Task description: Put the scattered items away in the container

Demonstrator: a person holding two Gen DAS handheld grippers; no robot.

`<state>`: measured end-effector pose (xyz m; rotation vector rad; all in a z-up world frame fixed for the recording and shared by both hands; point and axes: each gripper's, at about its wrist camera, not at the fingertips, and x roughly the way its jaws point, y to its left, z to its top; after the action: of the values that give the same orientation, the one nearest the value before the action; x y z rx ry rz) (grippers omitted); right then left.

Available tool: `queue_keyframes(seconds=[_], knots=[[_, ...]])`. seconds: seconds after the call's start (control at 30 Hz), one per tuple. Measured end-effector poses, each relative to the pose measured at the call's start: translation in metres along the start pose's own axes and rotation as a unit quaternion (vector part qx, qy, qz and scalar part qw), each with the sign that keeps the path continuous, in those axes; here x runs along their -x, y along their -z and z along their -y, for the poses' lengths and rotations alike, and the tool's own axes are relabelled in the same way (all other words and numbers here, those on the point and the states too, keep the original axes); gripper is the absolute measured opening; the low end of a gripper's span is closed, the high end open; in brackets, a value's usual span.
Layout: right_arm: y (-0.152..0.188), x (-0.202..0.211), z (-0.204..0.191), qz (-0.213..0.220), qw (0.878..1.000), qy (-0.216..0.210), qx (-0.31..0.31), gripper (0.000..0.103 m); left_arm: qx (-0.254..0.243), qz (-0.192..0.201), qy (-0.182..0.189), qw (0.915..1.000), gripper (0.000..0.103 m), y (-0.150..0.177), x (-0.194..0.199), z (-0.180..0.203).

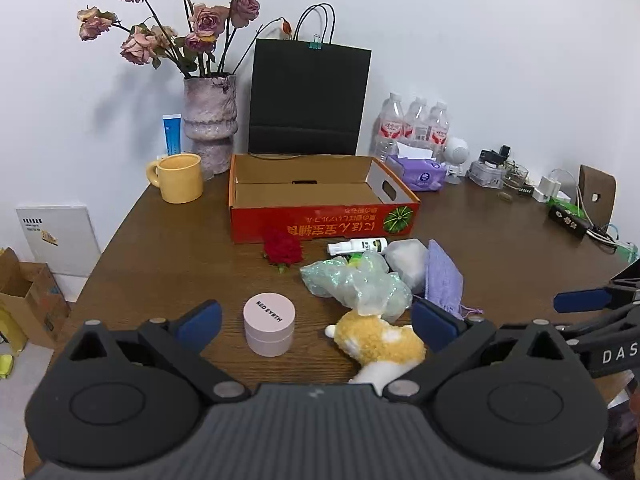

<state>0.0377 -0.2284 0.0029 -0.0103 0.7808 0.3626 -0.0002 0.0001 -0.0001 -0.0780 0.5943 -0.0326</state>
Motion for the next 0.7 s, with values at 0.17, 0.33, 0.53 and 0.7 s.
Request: queue_keyframes(seconds=[0.17, 0.33, 0.53, 0.7], knots=[[0.005, 0.003, 0.001, -0.005, 1.000, 0.004, 0.001, 0.103, 0.002, -0.005, 0.009, 0.9999, 0.103, 0.002, 0.001, 0.000], [0.008, -0.002, 0.003, -0.020, 1.000, 0.000, -0.001, 0.103, 0.005, -0.010, 0.018, 0.9998, 0.103, 0.003, 0.001, 0.000], [0.011, -0.006, 0.004, -0.028, 1.000, -0.002, -0.003, 0.103, 0.019, -0.013, 0.030, 0.9993, 0.103, 0.006, 0.003, -0.002], [0.010, -0.008, 0.004, -0.030, 1.000, 0.003, -0.001, 0.103, 0.019, -0.011, 0.031, 0.9993, 0.103, 0.004, 0.004, -0.001]])
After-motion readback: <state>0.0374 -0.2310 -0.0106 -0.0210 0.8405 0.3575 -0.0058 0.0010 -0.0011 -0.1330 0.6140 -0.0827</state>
